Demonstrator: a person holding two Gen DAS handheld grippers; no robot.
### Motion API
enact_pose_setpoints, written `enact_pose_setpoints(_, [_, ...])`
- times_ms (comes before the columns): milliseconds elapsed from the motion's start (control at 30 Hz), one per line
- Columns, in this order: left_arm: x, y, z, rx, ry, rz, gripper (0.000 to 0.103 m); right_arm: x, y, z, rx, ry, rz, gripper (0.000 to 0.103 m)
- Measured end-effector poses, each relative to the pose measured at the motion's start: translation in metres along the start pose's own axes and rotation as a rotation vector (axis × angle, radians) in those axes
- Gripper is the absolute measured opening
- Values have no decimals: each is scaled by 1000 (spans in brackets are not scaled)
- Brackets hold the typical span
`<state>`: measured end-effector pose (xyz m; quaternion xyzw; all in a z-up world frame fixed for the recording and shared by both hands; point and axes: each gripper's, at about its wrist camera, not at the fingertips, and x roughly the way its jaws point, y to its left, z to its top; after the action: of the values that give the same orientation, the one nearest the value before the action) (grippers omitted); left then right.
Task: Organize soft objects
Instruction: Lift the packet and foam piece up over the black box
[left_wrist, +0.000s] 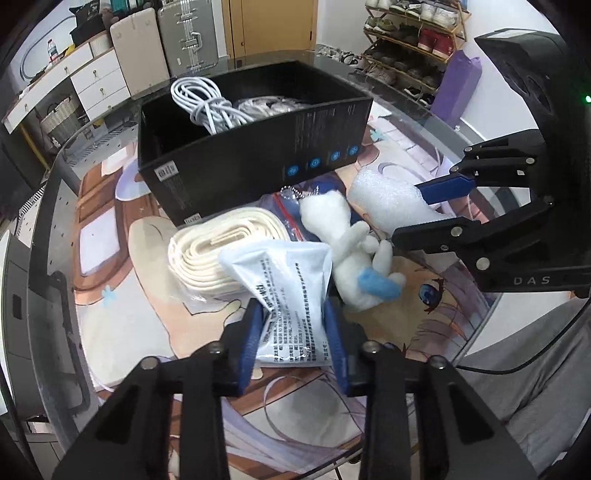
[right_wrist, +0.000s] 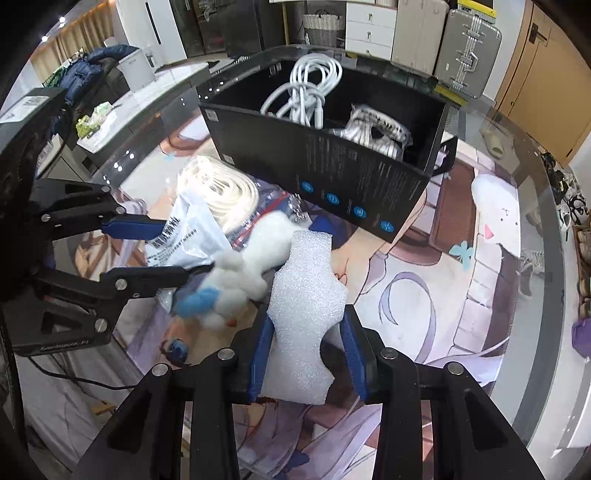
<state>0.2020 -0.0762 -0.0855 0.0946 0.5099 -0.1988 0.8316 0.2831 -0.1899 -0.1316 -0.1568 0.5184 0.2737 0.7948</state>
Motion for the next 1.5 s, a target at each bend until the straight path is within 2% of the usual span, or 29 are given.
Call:
enact_pose_setpoints(100, [-5, 0, 0, 8, -3, -18, 27, -6, 5, 1, -7, -11, 4, 37])
enact_pose_setpoints(367, [-7, -3, 0, 24, -3, -7, 23, -9, 15, 1, -22, -10, 2, 37])
enact_pose_setpoints(733, [-26, 2, 6, 8, -54, -33, 22, -23, 10, 3, -8, -47, 10, 37])
enact_pose_setpoints(900, [-40, 5, 12, 2, -92, -38, 23, -39, 9, 7, 3, -91, 12, 37])
enact_pose_setpoints(1200, [-75, 14, 33, -8, -194, -32, 23, -82, 9, 27, 20, -222, -12, 37])
enact_pose_setpoints(1400, [-90, 29, 54, -58, -274, -14, 23, -100, 17, 49, 27, -300, -35, 37])
enact_pose_setpoints(1500, [-94, 35, 64, -61, -314, 25, 23, -103, 17, 62, 33, -328, -59, 37])
